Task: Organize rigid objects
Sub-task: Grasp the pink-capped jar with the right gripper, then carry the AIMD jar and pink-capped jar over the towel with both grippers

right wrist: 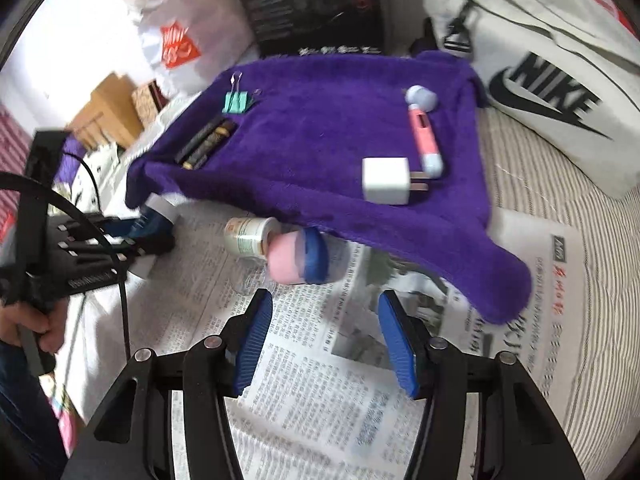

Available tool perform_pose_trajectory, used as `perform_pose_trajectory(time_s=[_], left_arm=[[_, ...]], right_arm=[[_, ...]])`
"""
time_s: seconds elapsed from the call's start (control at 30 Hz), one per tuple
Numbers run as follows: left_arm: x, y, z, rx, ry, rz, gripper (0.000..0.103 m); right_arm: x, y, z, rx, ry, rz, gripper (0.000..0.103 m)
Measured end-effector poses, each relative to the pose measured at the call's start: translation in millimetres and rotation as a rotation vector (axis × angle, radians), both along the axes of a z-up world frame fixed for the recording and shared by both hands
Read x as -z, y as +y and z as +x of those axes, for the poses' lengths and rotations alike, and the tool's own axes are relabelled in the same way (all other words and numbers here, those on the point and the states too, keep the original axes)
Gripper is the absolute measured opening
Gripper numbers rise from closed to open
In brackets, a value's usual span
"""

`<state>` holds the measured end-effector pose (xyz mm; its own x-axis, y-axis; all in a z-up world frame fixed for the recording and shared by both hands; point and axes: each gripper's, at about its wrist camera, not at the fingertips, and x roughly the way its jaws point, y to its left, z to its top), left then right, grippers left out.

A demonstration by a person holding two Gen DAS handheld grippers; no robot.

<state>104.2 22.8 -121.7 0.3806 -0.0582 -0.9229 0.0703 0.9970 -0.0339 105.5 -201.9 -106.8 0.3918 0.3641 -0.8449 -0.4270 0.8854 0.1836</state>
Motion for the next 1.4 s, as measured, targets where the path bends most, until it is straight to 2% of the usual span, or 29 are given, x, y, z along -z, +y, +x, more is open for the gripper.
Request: perform_pose_trajectory(time_s=[0.13, 0.6, 0.7, 0.83, 1.03, 1.27, 1.4], left_arm=[[1, 6, -6, -0.011, -0.005, -0.034, 0.037], [0, 32, -9, 0.003, -0.021, -0.087, 0.037], [0, 33, -9, 0.007, -0.025, -0.093, 0.037], [-1, 35, -11, 0.007, -0.029, -0.101, 0.037], [-1, 29, -12, 0.010, -0.036, -0.069, 0.038], [-2, 17, -11, 0.025, -0.033, -0.002, 0.038], [-3, 19, -10, 0.021, -0.040, -0.013, 0.036]], right_arm=[[8, 11, 3, -0.028, 0.001, -0.021, 0.041], [11, 40, 13, -0.033, -0.031, -0.090, 0.041], [13, 46, 15, -0.034, -0.054, -0.121, 0.036], [10, 42, 12, -0.036, -0.058, -0.146, 0.036], [6, 20, 0, -0.009, -0.046, -0.175, 0.036], [15, 22, 5, -0.003, -0.037, -0.174, 0.036], [16, 23, 6, -0.009, -0.052, -0.162, 0.036]])
